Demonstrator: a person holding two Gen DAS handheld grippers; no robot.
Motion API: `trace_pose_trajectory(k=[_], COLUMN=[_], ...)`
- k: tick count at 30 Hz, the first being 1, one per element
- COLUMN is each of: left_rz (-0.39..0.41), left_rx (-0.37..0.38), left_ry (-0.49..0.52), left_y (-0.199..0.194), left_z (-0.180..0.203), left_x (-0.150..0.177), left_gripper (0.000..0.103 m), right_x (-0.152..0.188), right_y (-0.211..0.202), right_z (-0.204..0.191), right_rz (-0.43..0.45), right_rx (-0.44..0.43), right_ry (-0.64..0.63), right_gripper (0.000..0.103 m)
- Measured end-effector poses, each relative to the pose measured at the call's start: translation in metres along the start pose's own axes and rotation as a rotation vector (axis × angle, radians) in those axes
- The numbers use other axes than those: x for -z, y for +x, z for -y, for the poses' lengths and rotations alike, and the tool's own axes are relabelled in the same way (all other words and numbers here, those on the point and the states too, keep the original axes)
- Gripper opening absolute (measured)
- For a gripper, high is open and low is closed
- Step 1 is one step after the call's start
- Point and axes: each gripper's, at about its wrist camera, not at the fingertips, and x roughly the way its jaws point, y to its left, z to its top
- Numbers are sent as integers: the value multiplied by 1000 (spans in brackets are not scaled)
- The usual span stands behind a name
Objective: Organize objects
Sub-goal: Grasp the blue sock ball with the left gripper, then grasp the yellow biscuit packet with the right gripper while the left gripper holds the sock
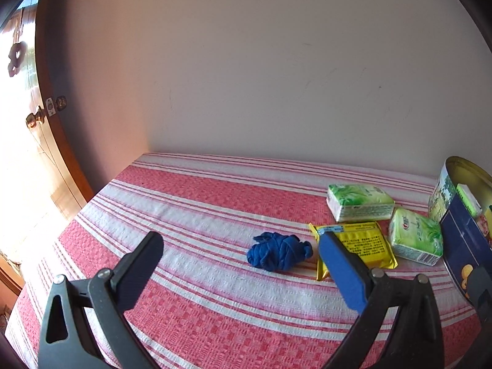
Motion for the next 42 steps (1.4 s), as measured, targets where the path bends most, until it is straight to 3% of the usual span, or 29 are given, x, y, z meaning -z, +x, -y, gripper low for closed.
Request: trace_pose_trajectory(k=[7,18,22,24,25,28,29,33,36,42], left_rz=[-72,-302,-303,-294,-281,-264,-259,-255,-224,-125], left_rx=[39,186,184,195,210,243,265,294,233,161], left_ry=[83,-78,-63,-64,-69,-73,-76,-110,-90,-68], left_y=[29,87,89,88,85,81,80,79,72,52], left_z=[8,-15,-10,-10,-11,-11,-13,-20,-24,-46], left_x=[-4,-4,-5,-5,-5,-6,-6,-5,-7,-18], left_gripper=[102,103,103,96,83,62,48,46,42,42], right_x=[3,8,9,10,10,10,9,9,8,1], right_y=[19,39,45,48,47,49,49,51,57,93], right_z=[-7,-2,-3,-3,-3,-1,-1,-4,-15,-44], right_rz=[-85,-189,-215,-221,-219,-213,-214,-209,-209,-269], right_rx=[-47,-118,-128,-126,-123,-113,-113,-116,-132,-138], right_ry=[7,67,81,84,87,91,91,104,98,78], right_gripper=[94,94,94,94,94,94,94,94,94,94])
